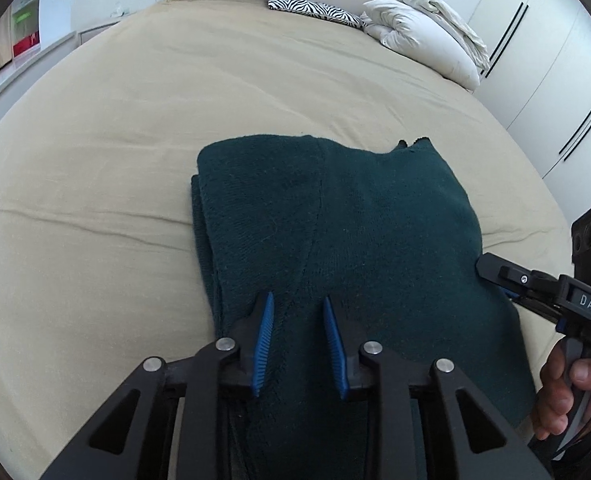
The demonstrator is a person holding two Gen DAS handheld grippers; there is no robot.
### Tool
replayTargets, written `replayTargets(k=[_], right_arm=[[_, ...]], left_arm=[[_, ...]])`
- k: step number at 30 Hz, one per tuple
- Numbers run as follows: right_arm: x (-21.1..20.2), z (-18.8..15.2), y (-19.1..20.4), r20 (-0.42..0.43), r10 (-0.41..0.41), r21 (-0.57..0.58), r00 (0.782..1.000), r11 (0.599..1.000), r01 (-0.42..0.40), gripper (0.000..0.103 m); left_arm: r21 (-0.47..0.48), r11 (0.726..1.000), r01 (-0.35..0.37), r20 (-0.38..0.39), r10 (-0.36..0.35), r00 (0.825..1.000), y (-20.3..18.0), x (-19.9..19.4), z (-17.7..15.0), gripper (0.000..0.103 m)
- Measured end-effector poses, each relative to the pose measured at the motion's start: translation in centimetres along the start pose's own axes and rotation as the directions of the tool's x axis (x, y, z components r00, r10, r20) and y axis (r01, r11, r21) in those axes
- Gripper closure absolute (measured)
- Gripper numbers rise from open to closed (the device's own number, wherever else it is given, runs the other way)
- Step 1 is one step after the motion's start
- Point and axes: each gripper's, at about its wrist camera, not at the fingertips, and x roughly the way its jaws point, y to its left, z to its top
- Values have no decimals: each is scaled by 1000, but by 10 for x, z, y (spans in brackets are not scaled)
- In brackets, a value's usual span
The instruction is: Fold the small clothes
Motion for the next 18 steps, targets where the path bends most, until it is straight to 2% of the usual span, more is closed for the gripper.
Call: replayTargets(k=[3,5,7,9,10,11,12,13,14,15,16,17,18], right_arm=[[0,1,7,0,-38,-56,999,998,38,68],[14,4,15,-10,-39,-64,999,997,39,68],[-3,8,19,3,-52,-57,999,997,52,69],[-27,5,30,75,-73,-93,994,992,80,67],[-39,2,38,121,-88,-127,989,987,103,67],[-53,-3,48,173,-112,-168,978,976,141,67],[-71,-10,60,244,-134,-209,960,960,187,63],[-81,-13,67,286,-140,-225,948,952,208,60],[-98,-20,78,359,-147,-244,922,938,245,53],[-108,-24,86,407,-155,-251,900,929,273,42],[-121,-30,95,471,-157,-256,868,917,305,36],[-130,-33,100,511,-154,-256,846,912,321,25],[-143,-39,109,571,-148,-255,807,903,345,16]], left_arm=[[10,1000,-25,2,25,1000,-4,0,-2,74],[14,1000,-28,11,28,1000,-6,-3,-2,74],[2,1000,-13,30,13,999,-6,-10,-3,73],[17,999,-30,65,29,997,-10,-26,-7,64],[39,997,-61,98,57,994,-16,-36,-9,48],[61,992,-114,151,103,983,-22,-49,-13,27],[76,985,-158,214,139,967,-28,-63,-15,18],[84,977,-196,282,165,945,-33,-78,-19,3],[84,969,-231,359,187,914,-39,-96,-23,0],[83,964,-252,410,198,890,-44,-109,-25,0],[80,959,-271,454,207,867,-49,-122,-27,0],[74,954,-291,489,220,844,-54,-136,-28,0],[66,948,-312,515,236,824,-59,-147,-29,0]])
